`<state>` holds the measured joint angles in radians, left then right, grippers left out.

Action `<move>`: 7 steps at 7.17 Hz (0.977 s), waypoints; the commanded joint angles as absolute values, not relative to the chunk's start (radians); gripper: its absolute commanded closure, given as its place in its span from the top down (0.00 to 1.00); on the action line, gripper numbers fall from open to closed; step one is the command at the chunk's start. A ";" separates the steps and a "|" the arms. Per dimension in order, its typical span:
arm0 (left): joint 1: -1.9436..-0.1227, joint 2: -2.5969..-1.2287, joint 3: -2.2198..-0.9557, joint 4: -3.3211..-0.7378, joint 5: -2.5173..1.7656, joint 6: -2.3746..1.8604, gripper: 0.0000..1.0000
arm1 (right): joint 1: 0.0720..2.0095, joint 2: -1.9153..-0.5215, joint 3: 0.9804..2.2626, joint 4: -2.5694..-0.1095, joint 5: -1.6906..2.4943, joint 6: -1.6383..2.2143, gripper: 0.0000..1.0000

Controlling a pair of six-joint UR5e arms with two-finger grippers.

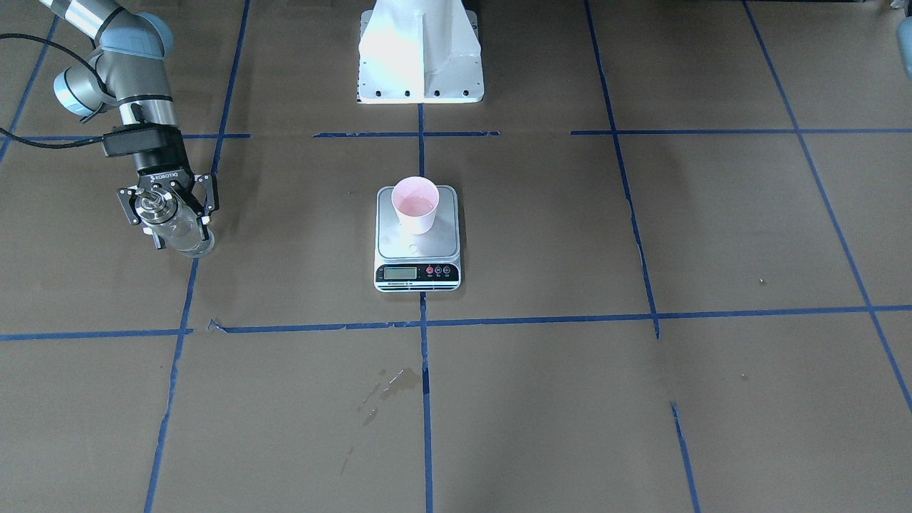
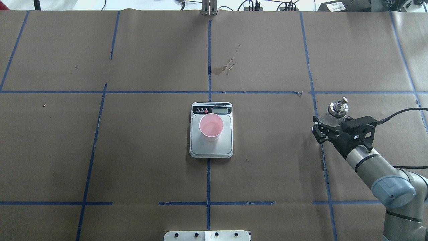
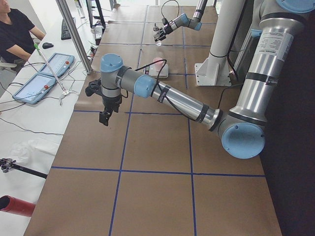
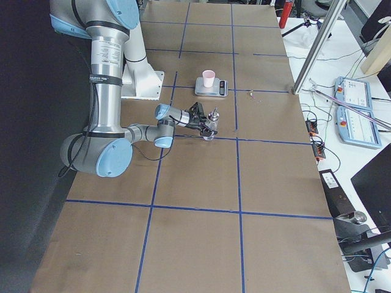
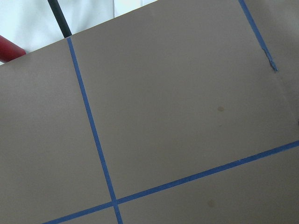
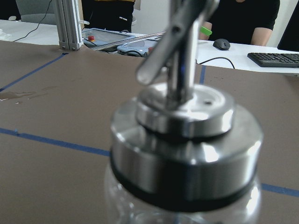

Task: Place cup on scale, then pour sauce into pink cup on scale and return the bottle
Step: 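Lower the glass bottle onto the table with the right gripper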

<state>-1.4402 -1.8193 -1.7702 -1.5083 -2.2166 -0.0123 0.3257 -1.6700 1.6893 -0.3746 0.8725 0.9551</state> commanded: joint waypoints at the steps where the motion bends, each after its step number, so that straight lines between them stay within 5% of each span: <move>1: -1.440 -1.819 -1.770 -1.508 -2.217 -0.012 1.00 | 0.325 -1.671 1.675 -0.365 0.871 0.920 0.46; 4: -1.440 -1.821 -1.772 -1.509 -2.217 -0.012 1.00 | 0.325 -1.667 1.674 -0.364 0.867 0.922 0.80; 7: -1.439 -1.821 -1.772 -1.508 -2.217 -0.012 1.00 | 0.324 -1.667 1.672 -0.313 0.873 0.922 0.93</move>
<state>-1.4397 -1.8208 -1.7716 -1.5091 -2.2166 -0.0123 0.3247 -1.6666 1.6738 -0.3296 0.8705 0.9218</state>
